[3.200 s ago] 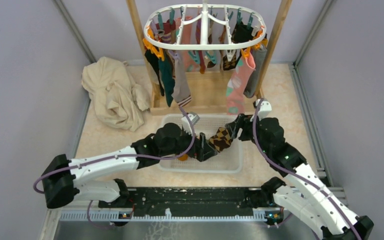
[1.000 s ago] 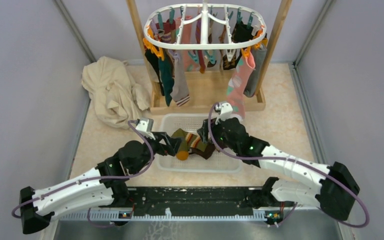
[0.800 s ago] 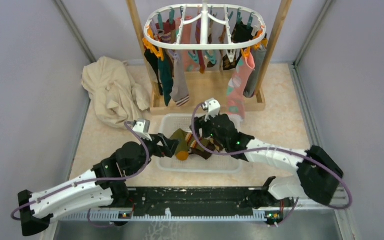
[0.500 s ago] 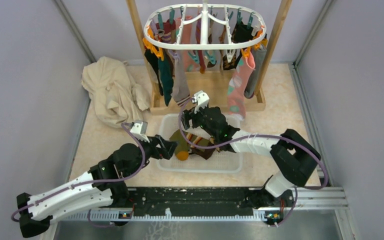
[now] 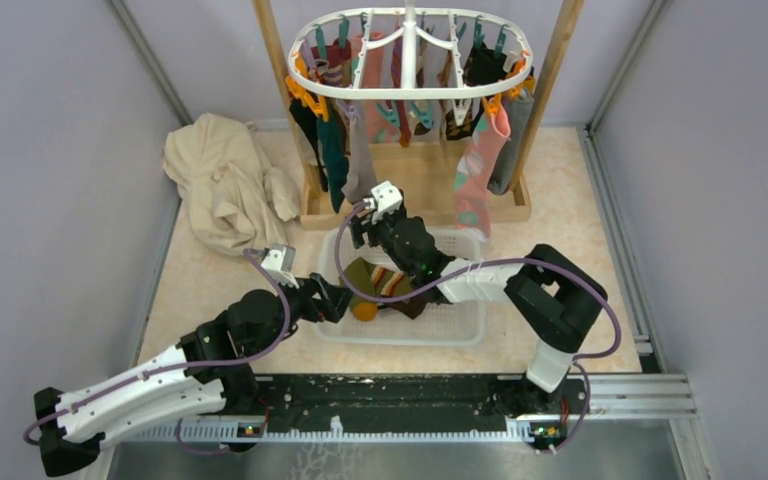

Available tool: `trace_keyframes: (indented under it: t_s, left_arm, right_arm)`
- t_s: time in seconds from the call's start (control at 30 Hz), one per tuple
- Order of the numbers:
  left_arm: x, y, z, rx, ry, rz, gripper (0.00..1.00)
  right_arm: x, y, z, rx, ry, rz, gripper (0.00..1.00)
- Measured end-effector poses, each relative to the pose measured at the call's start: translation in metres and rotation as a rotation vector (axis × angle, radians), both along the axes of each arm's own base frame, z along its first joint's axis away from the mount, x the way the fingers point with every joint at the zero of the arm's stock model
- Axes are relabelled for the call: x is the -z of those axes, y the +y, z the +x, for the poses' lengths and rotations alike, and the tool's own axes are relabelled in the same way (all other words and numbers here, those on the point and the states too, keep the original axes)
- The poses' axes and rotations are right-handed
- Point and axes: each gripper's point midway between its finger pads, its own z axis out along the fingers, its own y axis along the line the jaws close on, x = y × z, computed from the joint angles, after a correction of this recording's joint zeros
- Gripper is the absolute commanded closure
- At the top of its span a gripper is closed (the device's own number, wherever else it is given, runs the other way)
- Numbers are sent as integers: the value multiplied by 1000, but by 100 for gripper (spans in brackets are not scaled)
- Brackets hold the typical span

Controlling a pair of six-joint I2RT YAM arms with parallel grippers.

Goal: Remove the socks clipped to the hanger
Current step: Remove the sock from the hanger.

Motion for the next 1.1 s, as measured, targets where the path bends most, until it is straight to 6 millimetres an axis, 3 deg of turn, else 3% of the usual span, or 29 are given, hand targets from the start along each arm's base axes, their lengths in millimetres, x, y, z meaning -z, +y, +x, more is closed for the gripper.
trace_keyframes:
  t_s: [0.27, 0.43, 0.9, 1.0, 1.1]
  left_arm:
    - [-1, 3, -2, 2, 0, -11, 1]
    - [-2, 4, -3, 2, -2, -15, 1]
    - [0, 1, -4, 24, 4, 15, 1]
    - [-19, -7, -2, 43, -17, 25, 1]
    - [-58, -17, 3, 60, -64, 7, 1]
  right_arm:
    - [1, -4, 15, 134, -46, -17, 22]
    - [-11, -11, 26, 215, -85, -6, 27]
    - [-19, -16, 31, 250, -121, -17, 72]
    - [-18, -15, 30, 245, -124, -27, 78]
    - [-18, -15, 31, 244, -123, -31, 83]
